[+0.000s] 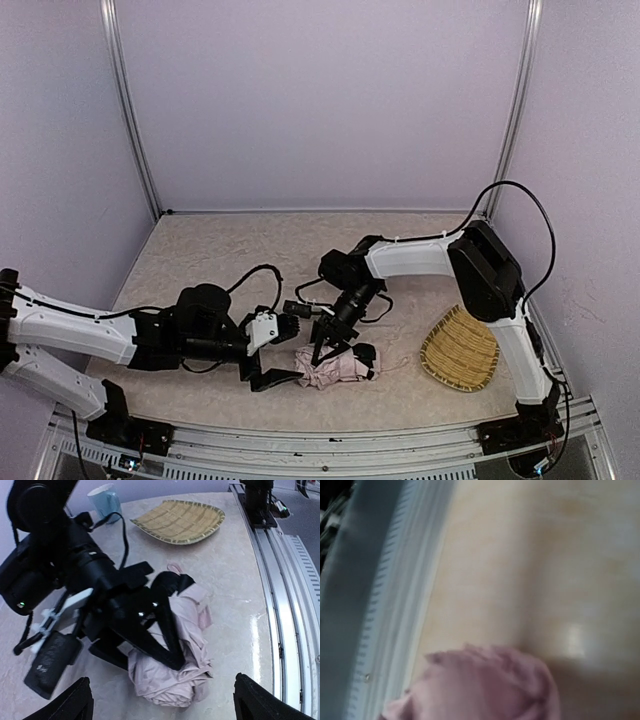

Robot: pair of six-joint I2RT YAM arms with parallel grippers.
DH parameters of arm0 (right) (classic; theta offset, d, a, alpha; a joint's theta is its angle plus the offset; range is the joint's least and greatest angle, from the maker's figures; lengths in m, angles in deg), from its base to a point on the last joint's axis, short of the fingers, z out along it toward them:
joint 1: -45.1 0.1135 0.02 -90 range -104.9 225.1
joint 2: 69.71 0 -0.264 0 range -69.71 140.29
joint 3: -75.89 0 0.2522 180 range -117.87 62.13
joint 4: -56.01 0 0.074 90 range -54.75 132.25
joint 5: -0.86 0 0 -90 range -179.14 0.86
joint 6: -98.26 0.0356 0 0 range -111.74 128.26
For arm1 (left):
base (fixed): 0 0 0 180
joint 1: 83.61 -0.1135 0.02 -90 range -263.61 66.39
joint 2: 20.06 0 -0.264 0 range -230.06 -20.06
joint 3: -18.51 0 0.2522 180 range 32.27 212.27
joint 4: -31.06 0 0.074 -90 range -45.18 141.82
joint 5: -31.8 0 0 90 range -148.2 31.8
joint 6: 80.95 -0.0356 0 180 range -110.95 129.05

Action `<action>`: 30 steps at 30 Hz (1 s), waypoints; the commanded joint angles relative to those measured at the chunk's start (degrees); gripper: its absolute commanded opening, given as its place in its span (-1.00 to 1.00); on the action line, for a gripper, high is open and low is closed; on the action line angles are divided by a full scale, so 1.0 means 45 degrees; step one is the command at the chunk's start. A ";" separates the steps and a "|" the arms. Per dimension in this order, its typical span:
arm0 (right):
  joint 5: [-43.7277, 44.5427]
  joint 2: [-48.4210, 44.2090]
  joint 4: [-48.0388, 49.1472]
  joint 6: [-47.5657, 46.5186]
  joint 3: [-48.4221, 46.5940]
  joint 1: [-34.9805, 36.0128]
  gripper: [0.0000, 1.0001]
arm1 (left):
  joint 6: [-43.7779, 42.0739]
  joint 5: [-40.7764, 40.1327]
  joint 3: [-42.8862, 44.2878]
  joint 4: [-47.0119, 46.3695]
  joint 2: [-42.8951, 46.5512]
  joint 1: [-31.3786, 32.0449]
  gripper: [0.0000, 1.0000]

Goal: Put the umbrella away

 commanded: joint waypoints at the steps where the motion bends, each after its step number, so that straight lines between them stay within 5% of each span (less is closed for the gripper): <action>1: 0.0683 0.0879 0.0914 0.0445 -0.0808 -0.0682 0.24 | -0.1145 0.1174 0.0696 0.0206 -0.1320 0.0199 0.90; 4: 0.0672 0.0866 0.1562 0.0565 -0.0774 -0.0981 0.98 | -0.1477 0.1478 0.0727 -0.0117 -0.2256 0.0222 0.92; 11: 0.1650 -0.1302 0.4648 0.2106 0.0234 -0.1479 1.00 | -0.2301 0.1445 0.1121 -0.1065 -0.3768 0.0265 0.93; 19: 0.3748 -0.5077 0.8518 0.4203 0.4064 -0.1940 1.00 | -0.2105 -0.0101 0.2442 -0.0732 -0.5932 -0.0018 0.76; 24: 0.3861 -0.6638 0.9626 0.4925 0.5653 -0.2416 1.00 | -0.1329 -0.0730 0.3022 -0.0691 -0.6586 -0.0557 0.55; 30: 0.4284 -0.7634 0.9751 0.4851 0.6369 -0.2431 1.00 | -0.1381 -0.1237 0.2827 -0.1318 -0.6330 -0.0637 0.57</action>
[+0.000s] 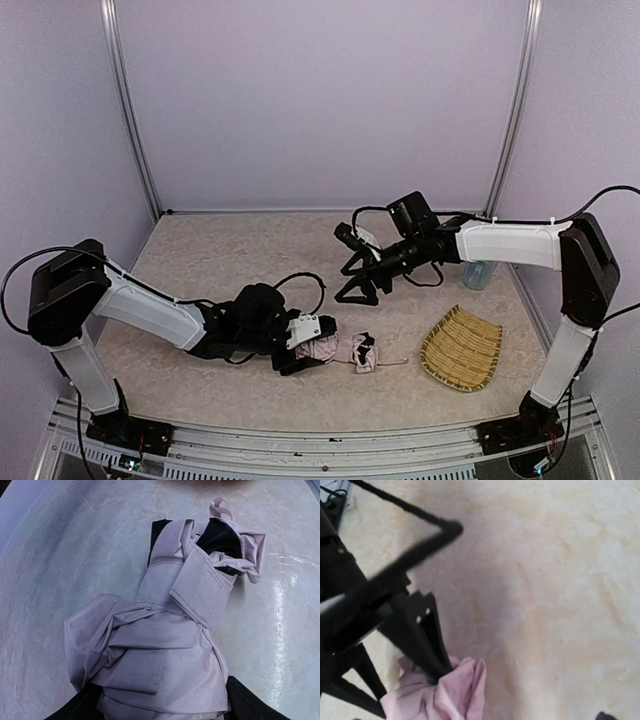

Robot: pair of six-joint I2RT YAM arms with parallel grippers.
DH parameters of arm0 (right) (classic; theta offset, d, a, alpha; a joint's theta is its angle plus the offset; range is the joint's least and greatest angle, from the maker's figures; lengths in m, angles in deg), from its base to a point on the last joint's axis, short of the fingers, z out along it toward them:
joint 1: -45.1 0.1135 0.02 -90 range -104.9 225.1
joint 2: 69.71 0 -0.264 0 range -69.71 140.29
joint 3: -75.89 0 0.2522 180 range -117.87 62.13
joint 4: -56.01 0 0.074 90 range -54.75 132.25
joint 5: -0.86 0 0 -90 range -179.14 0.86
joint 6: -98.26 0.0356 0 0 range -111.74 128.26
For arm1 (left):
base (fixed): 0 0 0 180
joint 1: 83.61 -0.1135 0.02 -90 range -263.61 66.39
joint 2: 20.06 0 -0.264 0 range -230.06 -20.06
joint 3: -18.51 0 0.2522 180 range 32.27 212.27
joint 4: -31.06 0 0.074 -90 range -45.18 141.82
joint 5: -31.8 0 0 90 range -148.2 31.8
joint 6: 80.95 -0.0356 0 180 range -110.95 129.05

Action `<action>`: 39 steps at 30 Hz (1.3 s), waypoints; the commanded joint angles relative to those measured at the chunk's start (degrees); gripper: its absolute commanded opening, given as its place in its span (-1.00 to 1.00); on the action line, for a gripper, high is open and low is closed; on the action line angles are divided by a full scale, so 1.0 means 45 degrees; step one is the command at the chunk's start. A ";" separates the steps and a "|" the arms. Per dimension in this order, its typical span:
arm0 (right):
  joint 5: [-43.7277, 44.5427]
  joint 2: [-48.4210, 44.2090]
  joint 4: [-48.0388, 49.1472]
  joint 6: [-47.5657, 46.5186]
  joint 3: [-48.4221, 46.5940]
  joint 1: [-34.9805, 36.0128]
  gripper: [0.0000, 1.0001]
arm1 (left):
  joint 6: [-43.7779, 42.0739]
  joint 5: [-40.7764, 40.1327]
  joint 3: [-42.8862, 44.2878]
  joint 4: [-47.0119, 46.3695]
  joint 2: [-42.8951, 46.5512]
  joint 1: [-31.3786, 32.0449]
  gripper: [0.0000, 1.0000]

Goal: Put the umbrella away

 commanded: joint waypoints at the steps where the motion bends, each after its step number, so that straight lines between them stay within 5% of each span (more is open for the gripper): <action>1: 0.0438 -0.0846 0.0571 0.0275 0.0443 0.0003 1.00 | 0.0052 -0.0662 -0.0172 -0.0697 0.0275 0.0084 0.60; 4: 0.0729 -0.1284 0.0596 0.0268 0.0760 0.0003 1.00 | -0.0128 -0.0952 -0.0690 -0.1252 0.1036 0.0289 0.72; 5: 0.0788 -0.1437 0.0607 0.0262 0.0874 0.0003 1.00 | -0.0136 -0.0957 -0.0893 -0.1461 0.1378 0.0317 0.94; 15: 0.2402 -0.3950 0.2111 0.0615 0.2829 -0.0066 1.00 | 0.1289 0.0878 -0.2591 -0.3145 0.5095 -0.0982 0.98; 19: 0.2216 -0.4815 0.2418 0.0766 0.3968 0.0003 1.00 | 0.3267 -0.1517 -0.2298 -0.2446 0.5512 -0.1921 0.97; 22: 0.4064 -0.5634 0.2746 0.1128 0.4577 -0.0112 1.00 | 0.5436 -0.4130 -0.1992 -0.1401 0.5578 -0.3023 0.98; 25: 0.6096 -0.6175 0.2859 0.2076 0.4920 -0.1102 1.00 | 0.7141 -0.4886 -0.2125 -0.0547 0.5660 -0.4817 0.98; 35: 0.7785 -0.8457 0.3345 0.4536 0.5834 -0.6701 1.00 | 0.9964 -0.5674 -0.2720 0.0472 0.5955 -0.8738 0.98; 39: 1.3478 -0.8988 0.4410 0.5854 0.6740 -0.6932 1.00 | 0.9780 -0.7059 -0.2739 0.0563 0.6092 -0.8894 0.98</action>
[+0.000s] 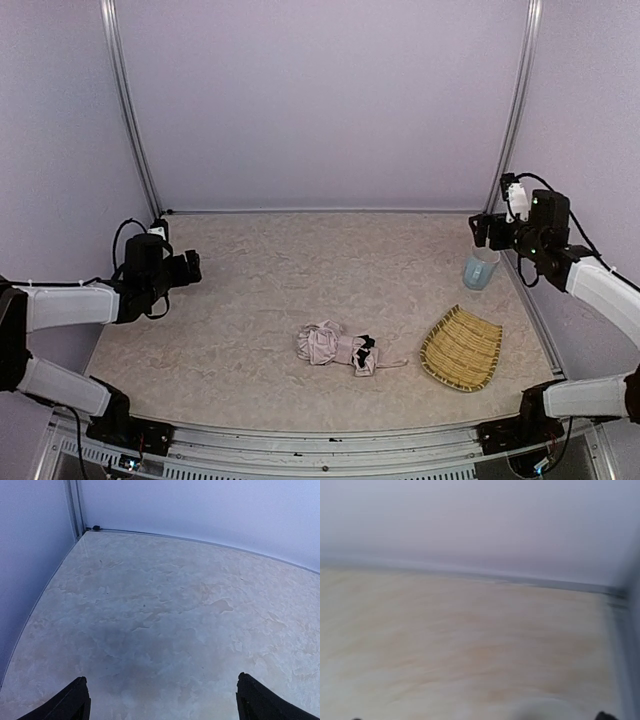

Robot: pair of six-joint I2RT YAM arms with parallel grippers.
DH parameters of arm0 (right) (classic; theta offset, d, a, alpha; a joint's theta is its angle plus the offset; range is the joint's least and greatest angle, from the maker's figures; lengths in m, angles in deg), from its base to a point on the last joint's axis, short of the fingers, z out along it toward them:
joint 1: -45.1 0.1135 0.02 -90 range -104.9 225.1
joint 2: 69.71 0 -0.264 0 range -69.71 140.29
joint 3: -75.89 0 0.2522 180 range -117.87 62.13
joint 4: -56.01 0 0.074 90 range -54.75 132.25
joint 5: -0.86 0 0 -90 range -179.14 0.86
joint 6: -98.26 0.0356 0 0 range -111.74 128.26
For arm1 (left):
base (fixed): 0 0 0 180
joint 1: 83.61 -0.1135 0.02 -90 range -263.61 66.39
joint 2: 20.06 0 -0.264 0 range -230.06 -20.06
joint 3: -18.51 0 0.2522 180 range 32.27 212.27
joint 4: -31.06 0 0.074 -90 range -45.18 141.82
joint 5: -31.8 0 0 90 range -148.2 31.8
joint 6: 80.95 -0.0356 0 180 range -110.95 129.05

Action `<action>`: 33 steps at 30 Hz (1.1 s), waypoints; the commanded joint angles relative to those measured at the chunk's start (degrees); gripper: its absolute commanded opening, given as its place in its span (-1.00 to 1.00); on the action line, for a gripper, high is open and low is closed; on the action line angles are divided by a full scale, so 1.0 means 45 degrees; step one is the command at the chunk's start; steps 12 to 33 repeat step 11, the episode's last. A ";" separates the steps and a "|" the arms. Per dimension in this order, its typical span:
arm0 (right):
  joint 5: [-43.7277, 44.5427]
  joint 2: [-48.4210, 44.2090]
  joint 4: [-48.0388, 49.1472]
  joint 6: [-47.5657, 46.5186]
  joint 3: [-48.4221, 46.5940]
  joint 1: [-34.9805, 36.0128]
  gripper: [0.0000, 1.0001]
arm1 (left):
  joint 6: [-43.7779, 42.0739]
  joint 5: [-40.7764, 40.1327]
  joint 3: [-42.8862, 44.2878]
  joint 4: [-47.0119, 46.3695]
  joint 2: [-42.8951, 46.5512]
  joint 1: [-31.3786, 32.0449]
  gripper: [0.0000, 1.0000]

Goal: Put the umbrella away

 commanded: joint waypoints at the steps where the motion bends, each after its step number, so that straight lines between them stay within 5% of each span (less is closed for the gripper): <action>1: 0.5801 -0.0543 0.1325 0.2176 0.0967 -0.0151 1.00 | 0.0407 -0.1804 -0.0035 0.0279 0.0319 -0.0128 0.98; 8: 0.7046 -0.1107 0.2752 0.3138 0.2105 -0.0150 1.00 | -0.0319 -0.3232 -0.0369 -0.0583 0.0541 -0.0304 0.98; 33: 0.7152 -0.0966 0.2776 0.3236 0.2293 -0.0174 1.00 | -0.0644 -0.3275 -0.0599 -0.1078 0.0688 -0.0332 0.98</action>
